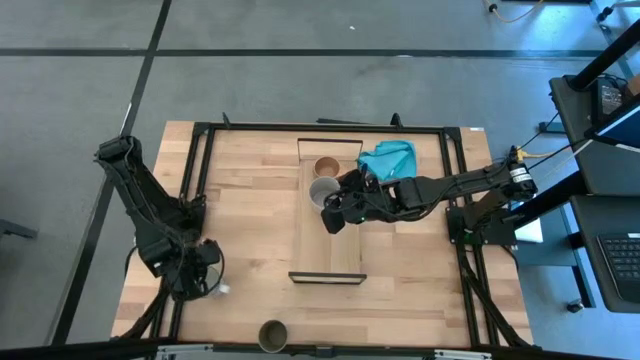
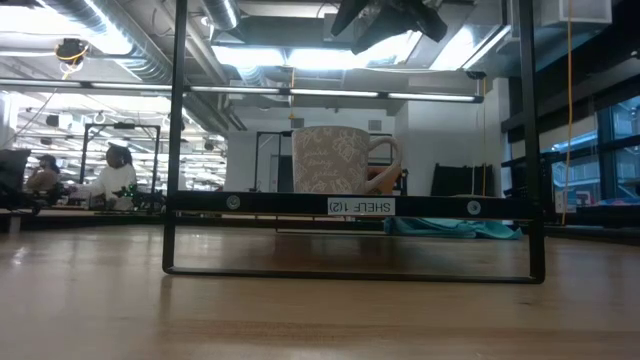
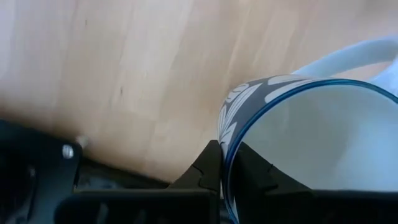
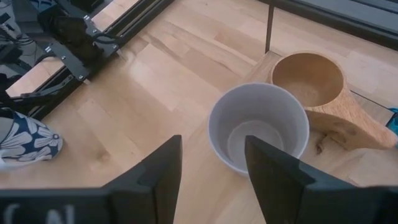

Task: Stack small to large cups/mugs on shelf
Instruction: Put the blue mug on the shelf

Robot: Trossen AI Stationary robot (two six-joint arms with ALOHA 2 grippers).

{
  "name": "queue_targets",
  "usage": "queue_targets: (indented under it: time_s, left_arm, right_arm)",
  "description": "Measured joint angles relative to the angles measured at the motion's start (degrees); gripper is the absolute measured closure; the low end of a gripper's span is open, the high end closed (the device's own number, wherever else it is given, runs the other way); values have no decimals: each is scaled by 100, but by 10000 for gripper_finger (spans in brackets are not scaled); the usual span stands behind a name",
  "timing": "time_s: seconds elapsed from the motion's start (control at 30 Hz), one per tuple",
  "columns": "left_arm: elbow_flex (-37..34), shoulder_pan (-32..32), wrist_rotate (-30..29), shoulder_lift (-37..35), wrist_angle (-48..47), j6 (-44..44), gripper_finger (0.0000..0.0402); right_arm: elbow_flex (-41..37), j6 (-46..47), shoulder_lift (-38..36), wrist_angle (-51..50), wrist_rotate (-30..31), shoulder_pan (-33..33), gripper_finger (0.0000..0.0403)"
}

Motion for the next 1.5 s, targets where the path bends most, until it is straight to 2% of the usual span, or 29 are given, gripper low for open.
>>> queue_targets:
  time_s: [0.37,0.43,0.67,0.83,0.97,1.07,1.5]
  left_arm:
    - [543,1385,-114,-631,-498,893,389]
    - [761,1715,-134,-666,-661,1131,389]
    - [1435,3049,-191,-638,-962,2141,388]
    - [1742,4087,-177,-618,-979,2763,388]
    - [2134,4819,-228,-385,-967,3262,388]
    - [2558,5145,-219,-39,-874,3611,388]
    - [4055,5489,300,1720,-810,4670,388]
  right_arm:
    - [0,125,-142,-36,76,254,226]
    - [0,141,-269,-56,343,338,226]
    - [2,162,-886,-252,1906,765,226]
    - [2,285,-1214,-534,2172,853,226]
    - [2,314,-1373,-785,2208,876,226]
    - [2,705,-1486,-1169,2271,883,226]
    - [0,2964,-1794,-3069,3376,1462,226]
